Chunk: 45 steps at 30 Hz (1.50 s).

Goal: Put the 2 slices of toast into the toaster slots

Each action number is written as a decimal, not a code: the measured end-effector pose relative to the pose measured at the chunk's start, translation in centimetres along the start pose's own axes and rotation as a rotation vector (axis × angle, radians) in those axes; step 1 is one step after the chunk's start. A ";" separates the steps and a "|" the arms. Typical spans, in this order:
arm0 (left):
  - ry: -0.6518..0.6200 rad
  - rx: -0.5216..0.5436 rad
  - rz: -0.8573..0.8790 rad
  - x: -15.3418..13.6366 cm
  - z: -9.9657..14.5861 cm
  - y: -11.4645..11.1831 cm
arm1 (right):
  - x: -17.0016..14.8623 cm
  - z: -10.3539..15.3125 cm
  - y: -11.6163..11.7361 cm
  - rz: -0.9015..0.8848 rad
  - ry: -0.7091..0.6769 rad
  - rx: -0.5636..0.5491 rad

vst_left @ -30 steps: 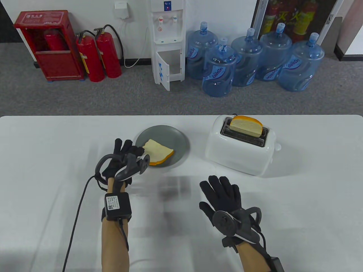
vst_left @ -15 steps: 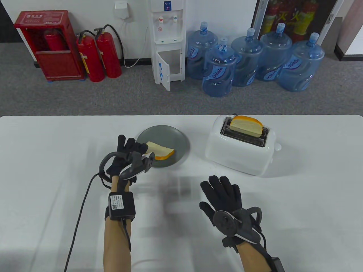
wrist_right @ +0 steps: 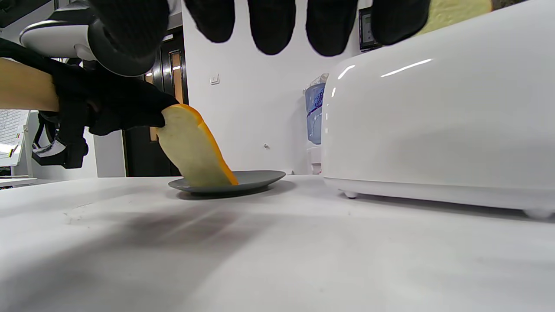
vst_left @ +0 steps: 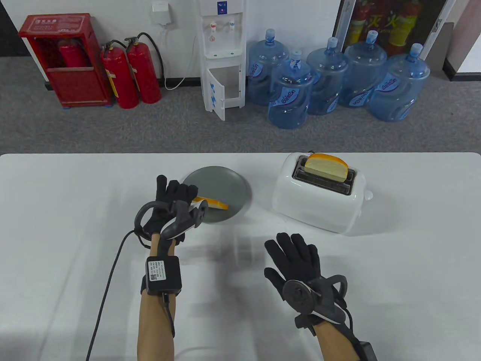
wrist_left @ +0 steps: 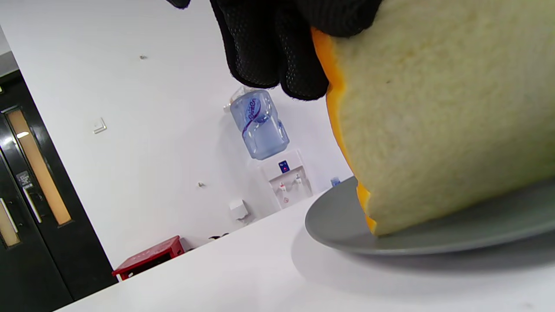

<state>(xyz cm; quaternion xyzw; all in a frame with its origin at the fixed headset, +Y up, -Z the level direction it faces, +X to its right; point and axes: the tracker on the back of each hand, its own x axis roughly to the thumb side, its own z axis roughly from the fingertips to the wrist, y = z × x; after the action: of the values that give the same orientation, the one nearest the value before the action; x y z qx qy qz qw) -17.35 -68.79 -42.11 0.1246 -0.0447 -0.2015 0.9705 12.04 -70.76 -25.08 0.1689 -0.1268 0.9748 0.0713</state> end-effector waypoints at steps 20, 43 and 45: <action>0.023 0.072 0.054 -3.2 3.9 3.9 | -0.2 0.2 -0.3 -0.041 -0.001 -0.021; -0.110 0.213 0.169 -3.0 13.3 8.2 | 0.7 0.9 -1.2 -0.105 -0.053 -0.067; -0.131 0.217 0.170 -2.4 14.0 8.3 | 0.6 1.0 -1.4 -0.116 -0.052 -0.080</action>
<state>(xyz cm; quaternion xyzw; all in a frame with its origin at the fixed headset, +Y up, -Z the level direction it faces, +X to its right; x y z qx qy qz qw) -18.33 -63.57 -26.56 0.2113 -0.1399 -0.1203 0.9599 12.05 -69.67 -23.69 0.1981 -0.1576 0.9585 0.1309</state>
